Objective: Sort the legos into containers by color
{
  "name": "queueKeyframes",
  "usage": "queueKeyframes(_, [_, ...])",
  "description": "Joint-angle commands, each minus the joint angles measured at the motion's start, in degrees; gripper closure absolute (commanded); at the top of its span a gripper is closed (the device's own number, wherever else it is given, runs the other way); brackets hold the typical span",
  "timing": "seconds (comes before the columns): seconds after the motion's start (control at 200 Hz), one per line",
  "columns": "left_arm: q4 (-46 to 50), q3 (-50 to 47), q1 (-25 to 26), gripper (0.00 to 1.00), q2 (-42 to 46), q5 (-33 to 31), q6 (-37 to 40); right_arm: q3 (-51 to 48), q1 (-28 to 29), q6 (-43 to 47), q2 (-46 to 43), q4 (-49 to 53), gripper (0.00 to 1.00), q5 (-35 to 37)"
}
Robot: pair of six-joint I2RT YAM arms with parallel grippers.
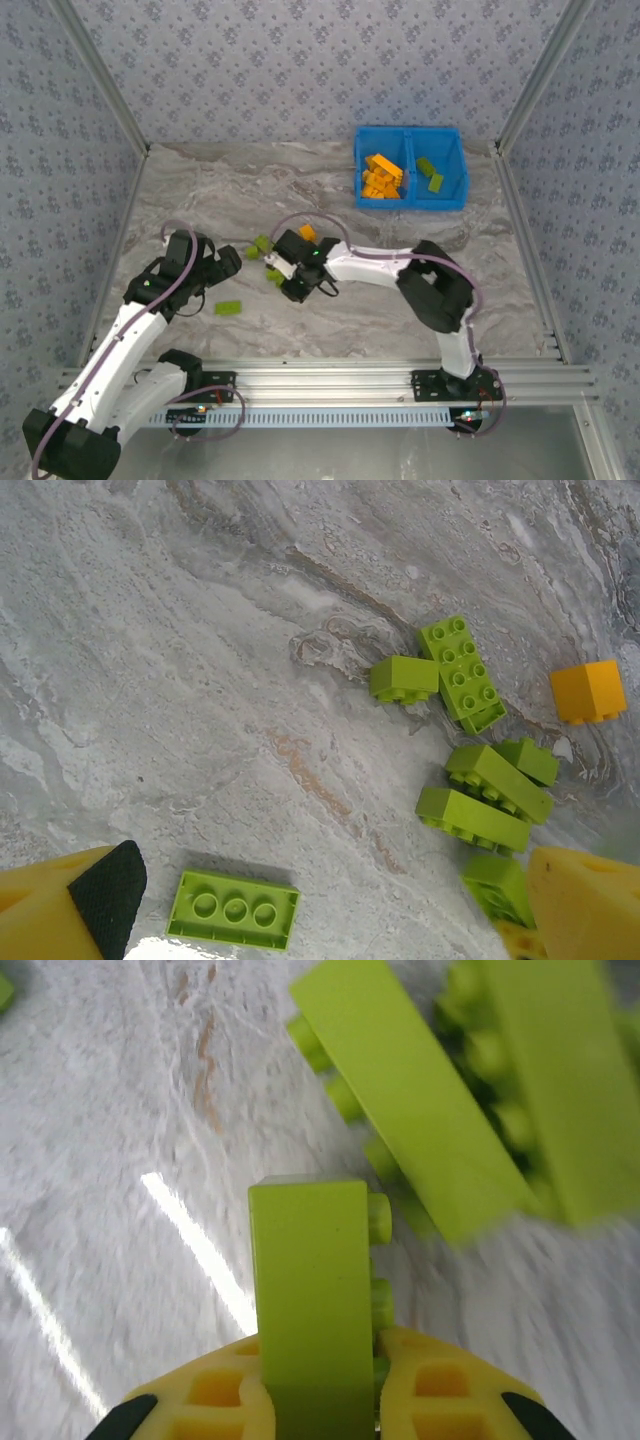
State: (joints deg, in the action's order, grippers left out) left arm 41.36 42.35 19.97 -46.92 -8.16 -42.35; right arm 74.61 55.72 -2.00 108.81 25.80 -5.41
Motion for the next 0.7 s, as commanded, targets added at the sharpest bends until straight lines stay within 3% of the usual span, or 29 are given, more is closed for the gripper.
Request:
queueKeyframes(0.0, [-0.71,-0.01,-0.37,0.01,0.74,0.6,-0.4,-5.68,-4.0,-4.26,-13.38,-5.49,0.86,4.45])
queueKeyframes(0.145, [-1.31,0.39,-0.45,0.01,1.79,0.25,-0.52,-13.53,-15.4,-12.23,-24.62,-12.25,0.84,14.18])
queueKeyframes(0.28, [-0.36,0.84,-0.54,0.01,2.44,-0.12,-1.28,-12.8,-28.05,-16.26,-26.23,-12.85,0.83,24.17])
queueKeyframes(0.4, [0.39,0.38,-0.5,0.01,3.3,-0.18,-2.53,-7.5,-38.89,-18.14,-20.31,-11.9,0.83,26.5])
queueKeyframes(0.48, [1.48,0.11,-0.54,0.01,3.98,-0.23,-3.28,-0.61,-45.39,-19.32,-13.77,-9.91,0.83,24.08])
queueKeyframes(0.695, [5.88,0.1,-0.52,0.01,5.84,-2.07,-6.79,22.52,-53.27,-19.72,7.41,2.29,0.81,19.3])
